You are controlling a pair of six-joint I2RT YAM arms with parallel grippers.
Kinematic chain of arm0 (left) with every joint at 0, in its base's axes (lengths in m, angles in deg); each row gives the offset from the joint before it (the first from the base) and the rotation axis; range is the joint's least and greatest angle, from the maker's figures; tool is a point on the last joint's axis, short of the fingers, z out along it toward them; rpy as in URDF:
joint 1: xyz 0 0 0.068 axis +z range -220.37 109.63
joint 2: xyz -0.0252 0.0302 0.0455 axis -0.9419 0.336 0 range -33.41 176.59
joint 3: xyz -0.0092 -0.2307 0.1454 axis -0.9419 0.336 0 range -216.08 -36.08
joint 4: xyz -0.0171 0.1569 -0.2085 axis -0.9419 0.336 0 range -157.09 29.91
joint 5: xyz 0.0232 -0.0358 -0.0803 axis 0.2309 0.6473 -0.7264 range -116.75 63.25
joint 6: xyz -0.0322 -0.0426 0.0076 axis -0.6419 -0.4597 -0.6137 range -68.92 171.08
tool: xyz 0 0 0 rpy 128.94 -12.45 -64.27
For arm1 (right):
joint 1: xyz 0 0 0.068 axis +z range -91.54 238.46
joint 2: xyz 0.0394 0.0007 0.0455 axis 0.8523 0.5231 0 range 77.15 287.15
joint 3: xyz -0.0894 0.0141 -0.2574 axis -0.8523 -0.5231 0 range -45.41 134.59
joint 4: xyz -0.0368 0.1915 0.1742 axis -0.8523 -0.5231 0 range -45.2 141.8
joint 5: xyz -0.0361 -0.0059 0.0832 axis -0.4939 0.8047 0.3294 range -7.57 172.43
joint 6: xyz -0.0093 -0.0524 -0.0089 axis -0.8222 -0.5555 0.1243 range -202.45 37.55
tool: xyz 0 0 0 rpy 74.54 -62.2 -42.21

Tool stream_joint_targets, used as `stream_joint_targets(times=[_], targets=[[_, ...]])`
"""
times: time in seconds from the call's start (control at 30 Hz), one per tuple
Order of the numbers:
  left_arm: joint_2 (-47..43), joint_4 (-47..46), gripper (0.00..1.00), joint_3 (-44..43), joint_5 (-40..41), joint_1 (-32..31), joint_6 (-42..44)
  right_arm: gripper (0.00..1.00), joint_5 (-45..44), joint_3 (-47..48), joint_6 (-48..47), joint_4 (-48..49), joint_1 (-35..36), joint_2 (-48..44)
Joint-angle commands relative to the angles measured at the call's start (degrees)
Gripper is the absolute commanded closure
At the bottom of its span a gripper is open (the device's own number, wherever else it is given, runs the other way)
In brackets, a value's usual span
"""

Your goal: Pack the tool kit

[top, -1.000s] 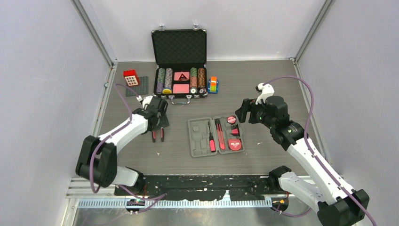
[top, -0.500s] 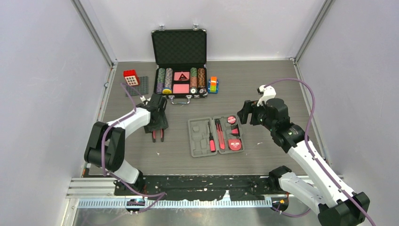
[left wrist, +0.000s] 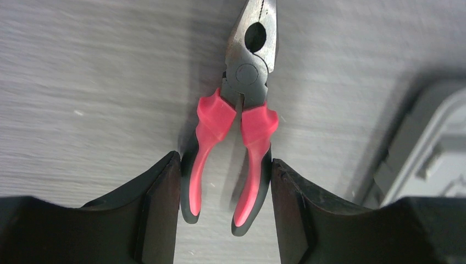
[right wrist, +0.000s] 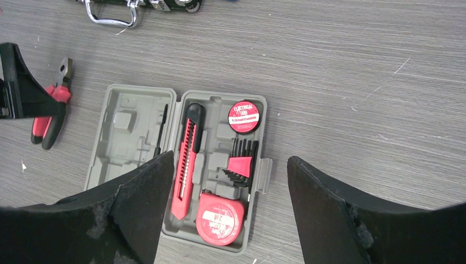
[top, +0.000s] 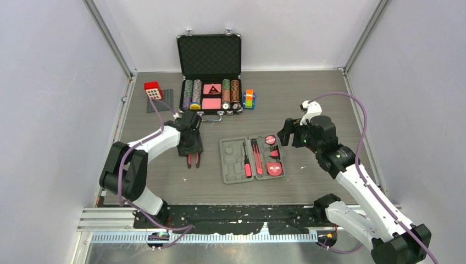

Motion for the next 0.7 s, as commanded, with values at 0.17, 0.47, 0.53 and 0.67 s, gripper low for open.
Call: stream_joint_targets(times=[0.17,0.47,0.53,0.67], targets=[[-4.13,4.78,0.57,3.38,-2.04,-12.96,-6.28,0.2,-0.42,-0.44,-0.63,1.45,-0.15,-1.93],[-1.53,5.92,0.33,-0.63,0.18,-14.47,-4.54,0.2,-0.43,-0.45,-0.66,1.45,-0.19,-1.71],[0.25,5.99,0.33,-2.67,0.2,-14.43,-3.53,0.2,-0.39,-0.45,-0.6,1.5,-0.22,-1.73],[4.12,6.25,0.37,-5.78,-0.81,-14.44,-2.31,0.2,1.09,-0.51,-0.66,1.4,-0.21,-1.94]])
